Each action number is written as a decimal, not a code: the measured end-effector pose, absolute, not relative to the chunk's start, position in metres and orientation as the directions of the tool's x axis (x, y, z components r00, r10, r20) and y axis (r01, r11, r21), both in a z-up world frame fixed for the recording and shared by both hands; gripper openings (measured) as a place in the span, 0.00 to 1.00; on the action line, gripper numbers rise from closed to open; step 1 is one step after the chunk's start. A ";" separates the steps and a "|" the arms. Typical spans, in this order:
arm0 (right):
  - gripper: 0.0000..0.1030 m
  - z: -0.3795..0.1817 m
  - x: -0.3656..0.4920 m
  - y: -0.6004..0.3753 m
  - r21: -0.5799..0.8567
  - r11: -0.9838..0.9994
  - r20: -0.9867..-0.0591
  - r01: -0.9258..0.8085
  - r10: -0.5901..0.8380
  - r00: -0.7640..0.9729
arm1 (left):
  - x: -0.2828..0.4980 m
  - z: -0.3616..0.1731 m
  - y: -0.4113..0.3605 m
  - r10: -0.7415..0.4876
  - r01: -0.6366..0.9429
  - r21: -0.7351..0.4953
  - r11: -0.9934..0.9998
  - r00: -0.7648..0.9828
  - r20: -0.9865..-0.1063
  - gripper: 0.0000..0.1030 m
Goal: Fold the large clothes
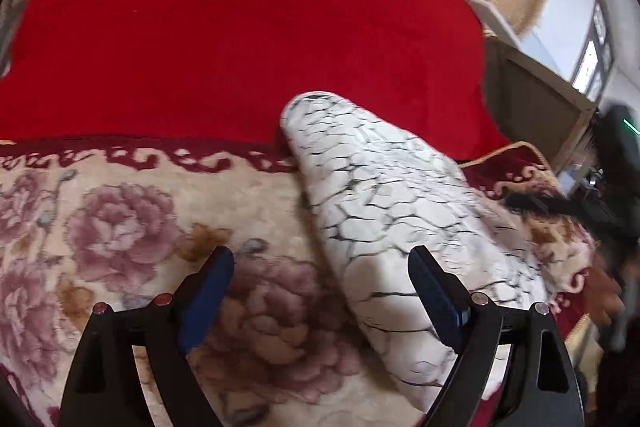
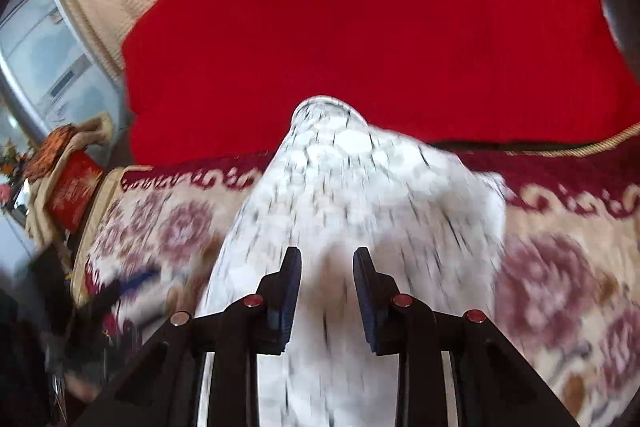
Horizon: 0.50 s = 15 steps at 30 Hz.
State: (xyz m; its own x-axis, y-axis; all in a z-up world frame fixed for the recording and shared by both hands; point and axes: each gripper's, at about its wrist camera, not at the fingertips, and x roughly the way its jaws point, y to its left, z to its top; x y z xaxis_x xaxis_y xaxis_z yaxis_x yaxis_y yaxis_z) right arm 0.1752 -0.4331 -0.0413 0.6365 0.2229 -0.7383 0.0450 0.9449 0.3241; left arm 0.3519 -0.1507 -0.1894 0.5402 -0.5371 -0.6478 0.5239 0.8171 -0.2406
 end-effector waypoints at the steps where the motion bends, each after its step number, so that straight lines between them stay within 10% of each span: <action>1: 0.30 -0.043 0.165 -0.431 0.317 0.947 -0.739 0.046 0.216 0.638 | 0.352 -0.194 -0.156 -0.524 0.525 -0.224 0.821 0.537 -0.661 0.86; 15: 0.32 -0.067 0.114 -0.439 0.266 0.958 -0.742 0.105 0.134 0.657 | 0.330 -0.205 -0.179 -0.411 0.553 0.007 0.833 0.627 -0.662 0.87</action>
